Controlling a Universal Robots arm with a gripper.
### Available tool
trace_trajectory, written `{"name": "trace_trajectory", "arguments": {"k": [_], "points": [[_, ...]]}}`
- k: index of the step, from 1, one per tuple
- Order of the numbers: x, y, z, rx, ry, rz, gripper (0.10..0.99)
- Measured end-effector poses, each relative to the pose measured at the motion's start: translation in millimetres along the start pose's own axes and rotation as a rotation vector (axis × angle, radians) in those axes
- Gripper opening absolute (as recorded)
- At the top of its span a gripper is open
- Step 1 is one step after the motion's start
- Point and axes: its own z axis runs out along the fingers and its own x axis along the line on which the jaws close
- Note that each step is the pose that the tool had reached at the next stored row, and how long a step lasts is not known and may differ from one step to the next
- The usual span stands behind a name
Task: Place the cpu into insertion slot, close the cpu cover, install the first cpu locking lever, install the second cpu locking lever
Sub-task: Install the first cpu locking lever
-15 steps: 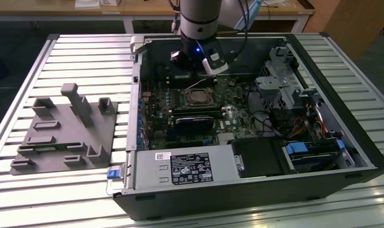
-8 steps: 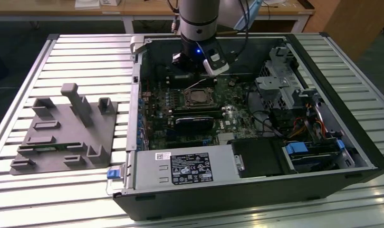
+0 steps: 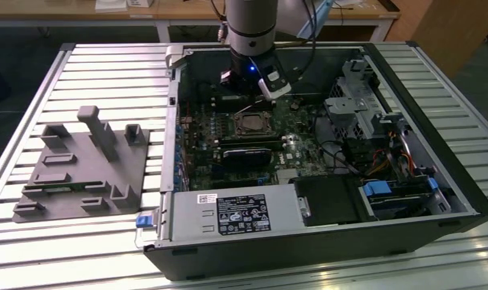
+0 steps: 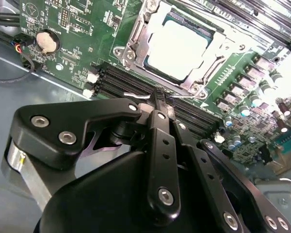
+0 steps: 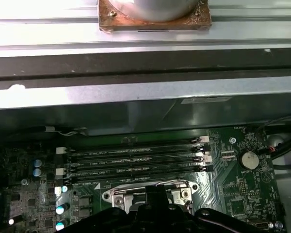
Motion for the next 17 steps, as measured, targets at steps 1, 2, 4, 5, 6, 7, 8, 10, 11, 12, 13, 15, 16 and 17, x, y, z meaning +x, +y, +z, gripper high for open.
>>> {"name": "trace_trajectory", "arguments": {"k": [1, 2, 4, 5, 6, 7, 8, 10, 11, 12, 13, 15, 16, 17], "points": [[0.1, -0.2, 0.9, 0.0, -0.0027, 0.0, 0.106], [0.2, -0.4, 1.8, 0.0, -0.0055, 0.0, 0.106], [0.6, -1.0, 6.7, -0.002, -0.0213, -0.003, 0.106], [0.8, -0.3, 7.6, -0.002, -0.0219, -0.003, 0.106], [0.9, 0.6, 8.5, -0.002, -0.0224, -0.004, 0.106], [1.1, 1.6, 9.3, -0.002, -0.0228, -0.004, 0.106], [1.3, 2.8, 10.1, -0.002, -0.0228, -0.004, 0.106], [1.7, 5.2, 11.9, -0.002, -0.0229, -0.004, 0.106], [1.9, 6.1, 12.9, -0.001, -0.0229, -0.004, 0.106], [2.0, 6.8, 14.0, 0.0, -0.0231, -0.004, 0.106], [2.2, 7.1, 15.1, 0.0, -0.0235, -0.004, 0.106], [2.4, 7.3, 17.5, 0.001, -0.0253, -0.004, 0.106], [2.5, 7.3, 18.6, 0.001, -0.0266, -0.005, 0.106], [2.6, 7.4, 19.6, 0.001, -0.0282, -0.005, 0.106]]}}
